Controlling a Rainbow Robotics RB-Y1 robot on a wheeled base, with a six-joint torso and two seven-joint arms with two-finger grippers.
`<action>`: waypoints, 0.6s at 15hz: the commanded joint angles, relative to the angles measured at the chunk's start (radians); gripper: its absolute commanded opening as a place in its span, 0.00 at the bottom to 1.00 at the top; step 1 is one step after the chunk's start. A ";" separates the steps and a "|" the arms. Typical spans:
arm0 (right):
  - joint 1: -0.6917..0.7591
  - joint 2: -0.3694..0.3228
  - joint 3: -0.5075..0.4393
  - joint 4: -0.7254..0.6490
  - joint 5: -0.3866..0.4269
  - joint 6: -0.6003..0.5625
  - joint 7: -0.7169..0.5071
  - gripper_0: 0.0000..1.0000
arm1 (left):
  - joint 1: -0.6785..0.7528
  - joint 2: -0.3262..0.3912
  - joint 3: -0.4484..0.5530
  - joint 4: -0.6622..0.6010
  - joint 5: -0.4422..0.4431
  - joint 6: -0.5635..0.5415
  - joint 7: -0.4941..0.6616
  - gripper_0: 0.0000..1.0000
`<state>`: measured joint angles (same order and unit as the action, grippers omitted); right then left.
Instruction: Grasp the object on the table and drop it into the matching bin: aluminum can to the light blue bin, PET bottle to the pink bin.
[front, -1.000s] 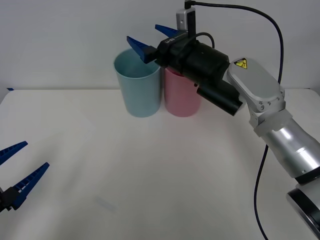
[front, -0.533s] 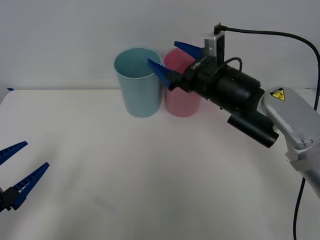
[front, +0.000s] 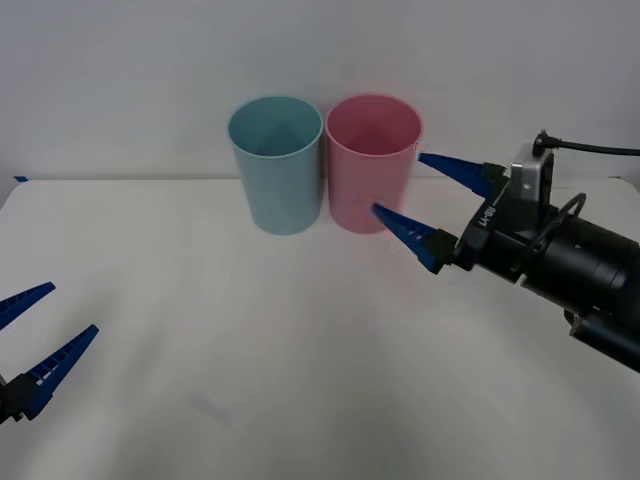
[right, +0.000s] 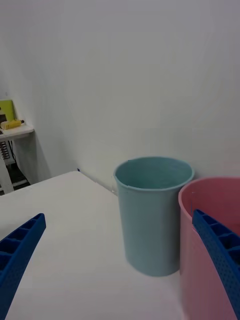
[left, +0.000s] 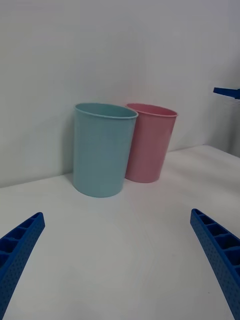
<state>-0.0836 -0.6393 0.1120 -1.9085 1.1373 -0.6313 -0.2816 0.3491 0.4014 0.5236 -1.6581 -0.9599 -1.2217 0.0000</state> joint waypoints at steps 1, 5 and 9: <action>0.119 -0.017 -0.084 -0.041 -0.042 -0.070 0.073 1.00 | 0.000 0.000 0.000 0.000 0.000 0.000 0.000 1.00; 0.255 -0.017 -0.179 -0.041 -0.094 -0.153 0.202 1.00 | 0.000 0.000 0.000 0.000 0.000 0.000 0.000 1.00; 0.390 -0.006 -0.265 -0.041 -0.130 -0.229 0.266 1.00 | 0.000 0.000 0.000 0.000 0.000 0.000 0.000 1.00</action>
<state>0.2857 -0.6527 -0.1329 -1.9500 1.0090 -0.8360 -0.0159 0.3490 0.4014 0.5236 -1.6581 -0.9599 -1.2217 0.0001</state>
